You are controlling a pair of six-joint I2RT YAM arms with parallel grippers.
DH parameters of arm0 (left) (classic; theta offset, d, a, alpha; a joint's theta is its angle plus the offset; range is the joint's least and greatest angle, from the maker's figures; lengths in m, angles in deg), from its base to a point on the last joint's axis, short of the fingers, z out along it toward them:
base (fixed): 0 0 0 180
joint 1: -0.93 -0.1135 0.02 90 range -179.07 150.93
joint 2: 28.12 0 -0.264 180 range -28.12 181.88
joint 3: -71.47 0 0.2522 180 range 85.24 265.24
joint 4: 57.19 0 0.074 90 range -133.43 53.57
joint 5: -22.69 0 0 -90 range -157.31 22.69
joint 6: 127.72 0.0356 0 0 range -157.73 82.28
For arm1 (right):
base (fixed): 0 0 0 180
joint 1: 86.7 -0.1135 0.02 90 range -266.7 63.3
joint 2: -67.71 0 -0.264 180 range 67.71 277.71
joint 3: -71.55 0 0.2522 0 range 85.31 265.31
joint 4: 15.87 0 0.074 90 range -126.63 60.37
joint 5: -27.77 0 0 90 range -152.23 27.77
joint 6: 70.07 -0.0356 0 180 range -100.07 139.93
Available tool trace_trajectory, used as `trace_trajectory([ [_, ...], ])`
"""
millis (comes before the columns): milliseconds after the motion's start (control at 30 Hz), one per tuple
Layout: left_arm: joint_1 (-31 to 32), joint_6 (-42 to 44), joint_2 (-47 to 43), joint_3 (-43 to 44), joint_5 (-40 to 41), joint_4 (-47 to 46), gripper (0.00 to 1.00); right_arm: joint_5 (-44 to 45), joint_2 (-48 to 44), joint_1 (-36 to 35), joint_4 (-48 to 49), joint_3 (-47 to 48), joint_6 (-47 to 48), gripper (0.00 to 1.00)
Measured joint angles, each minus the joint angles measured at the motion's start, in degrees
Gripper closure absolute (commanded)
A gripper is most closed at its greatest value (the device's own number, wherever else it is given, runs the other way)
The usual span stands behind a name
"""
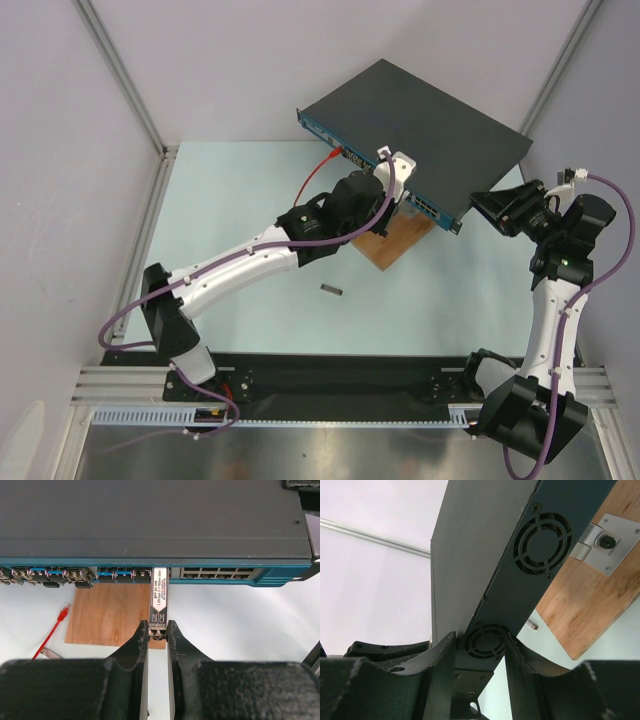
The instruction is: Insert the plug into the switch port
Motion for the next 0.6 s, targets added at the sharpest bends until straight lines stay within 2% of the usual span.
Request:
trace_trajectory([
  [600,-0.2,-0.6,0.7,0.3,-0.1,0.8,1.00,0.3,0.0,-0.1,0.2,0.0,0.4,1.00],
])
